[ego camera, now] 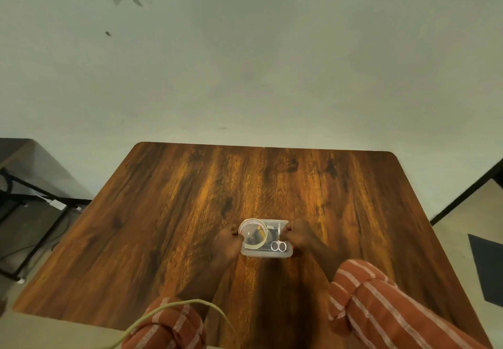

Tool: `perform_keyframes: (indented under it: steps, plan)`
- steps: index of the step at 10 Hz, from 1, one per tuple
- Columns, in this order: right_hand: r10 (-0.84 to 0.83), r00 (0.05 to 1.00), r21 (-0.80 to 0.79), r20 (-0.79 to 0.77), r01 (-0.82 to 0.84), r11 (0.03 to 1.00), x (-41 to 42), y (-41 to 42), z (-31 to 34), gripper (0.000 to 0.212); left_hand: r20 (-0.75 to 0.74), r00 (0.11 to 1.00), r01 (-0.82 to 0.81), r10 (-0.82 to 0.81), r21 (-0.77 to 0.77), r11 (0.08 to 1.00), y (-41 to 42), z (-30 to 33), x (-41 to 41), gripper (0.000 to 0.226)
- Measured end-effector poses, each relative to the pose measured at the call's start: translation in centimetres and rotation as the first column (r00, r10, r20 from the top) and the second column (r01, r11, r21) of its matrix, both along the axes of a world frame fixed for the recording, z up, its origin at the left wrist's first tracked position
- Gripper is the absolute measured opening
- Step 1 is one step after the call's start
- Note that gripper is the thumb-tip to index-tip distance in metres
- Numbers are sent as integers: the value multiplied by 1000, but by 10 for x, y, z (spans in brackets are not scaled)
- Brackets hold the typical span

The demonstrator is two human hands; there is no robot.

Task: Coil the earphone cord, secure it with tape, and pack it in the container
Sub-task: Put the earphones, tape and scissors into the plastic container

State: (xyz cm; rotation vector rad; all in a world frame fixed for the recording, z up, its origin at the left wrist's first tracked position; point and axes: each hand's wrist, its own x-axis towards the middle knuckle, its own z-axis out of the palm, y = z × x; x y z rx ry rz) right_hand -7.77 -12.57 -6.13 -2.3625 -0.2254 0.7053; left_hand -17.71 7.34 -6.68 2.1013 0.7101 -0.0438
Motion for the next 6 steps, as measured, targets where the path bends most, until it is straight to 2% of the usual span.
perform_keyframes:
  steps: [1,2,3,4,5,6]
  plan:
    - [-67,983,-36,171,74,997,-10,0,-6,15,-61,997,-44,43,-20,999,2,-2,0,24]
    - [-275,945,106,178,260,960,-23,-4,-10,17,-100,991,-101,95,-61,993,3,-6,1,35]
    - [-470,870,302,-149,493,816,-37,-9,-27,27,-112,977,-203,183,-209,957,-3,-3,7,53]
    - [-440,841,354,-314,534,768,-36,-8,-39,28,-111,969,-246,223,-279,928,-9,3,17,58]
    - [-490,796,408,-355,604,685,-20,-4,-32,21,-75,966,-260,249,-295,920,-15,17,34,55]
    - [-513,788,444,-341,616,651,-11,-7,-4,23,-32,973,-227,229,-319,920,-20,27,44,52]
